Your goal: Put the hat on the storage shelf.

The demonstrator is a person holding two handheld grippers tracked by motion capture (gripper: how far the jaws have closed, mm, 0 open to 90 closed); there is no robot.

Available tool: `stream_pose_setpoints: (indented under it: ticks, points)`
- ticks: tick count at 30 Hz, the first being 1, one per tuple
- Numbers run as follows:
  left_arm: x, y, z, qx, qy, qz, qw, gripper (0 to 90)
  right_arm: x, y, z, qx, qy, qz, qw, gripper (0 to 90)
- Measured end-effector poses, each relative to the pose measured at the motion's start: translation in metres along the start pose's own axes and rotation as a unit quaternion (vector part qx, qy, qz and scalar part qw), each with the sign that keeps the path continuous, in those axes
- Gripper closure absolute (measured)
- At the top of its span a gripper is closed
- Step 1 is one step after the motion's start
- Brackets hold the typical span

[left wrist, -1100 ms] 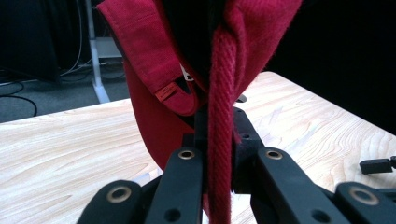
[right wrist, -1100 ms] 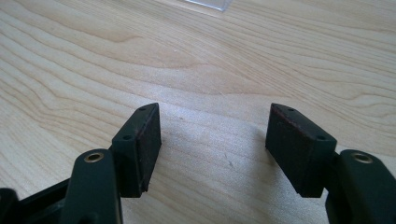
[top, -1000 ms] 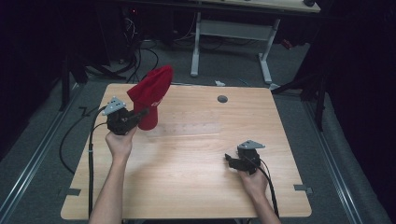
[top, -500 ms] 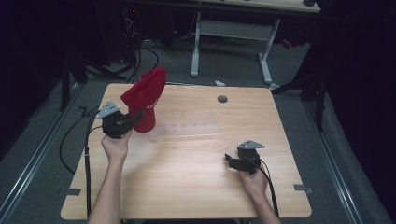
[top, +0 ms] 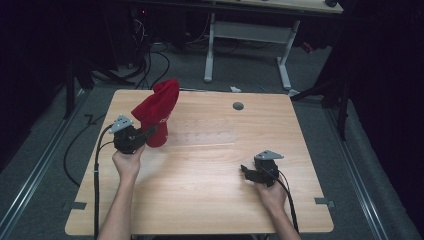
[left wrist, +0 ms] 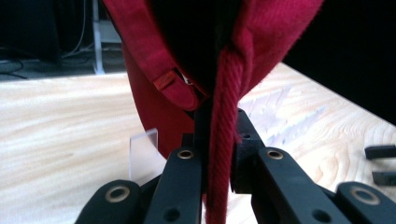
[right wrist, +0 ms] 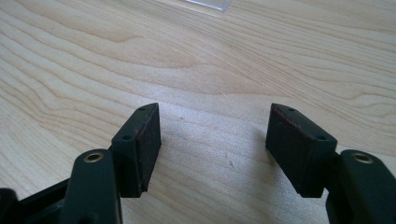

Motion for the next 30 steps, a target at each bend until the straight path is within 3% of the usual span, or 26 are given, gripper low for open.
stream_pose_setpoints:
  ticks: [4, 16, 22, 30]
  points:
    - [-0.005, 0.006, 0.007, -0.013, -0.007, 0.005, 0.9999, 83.2, 0.000, 0.000, 0.000, 0.000, 0.000, 0.000, 1.0000, 35.8]
    - [-0.013, 0.010, 0.012, -0.023, -0.021, 0.012, 0.9994, 78.6, 0.000, 0.000, 0.000, 0.000, 0.000, 0.000, 1.0000, 35.8]
    - [-0.014, 0.013, 0.010, -0.009, -0.037, 0.016, 0.9991, 59.0, 0.000, 0.000, 0.000, 0.000, 0.000, 0.000, 1.0000, 35.8]
    - [-0.016, 0.018, 0.012, 0.016, -0.067, 0.024, 0.9973, 46.7, 0.000, 0.000, 0.000, 0.000, 0.000, 0.000, 1.0000, 35.8]
Point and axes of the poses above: each handheld gripper's, and its own axes: x roughly forward along the jaws, y roughly out of its underside, z roughly to its left, the point moved 5 cm from there along x, roughly forward along the jaws, and after that the axes turned 14 degrees about -x, right-handed, at the moved point
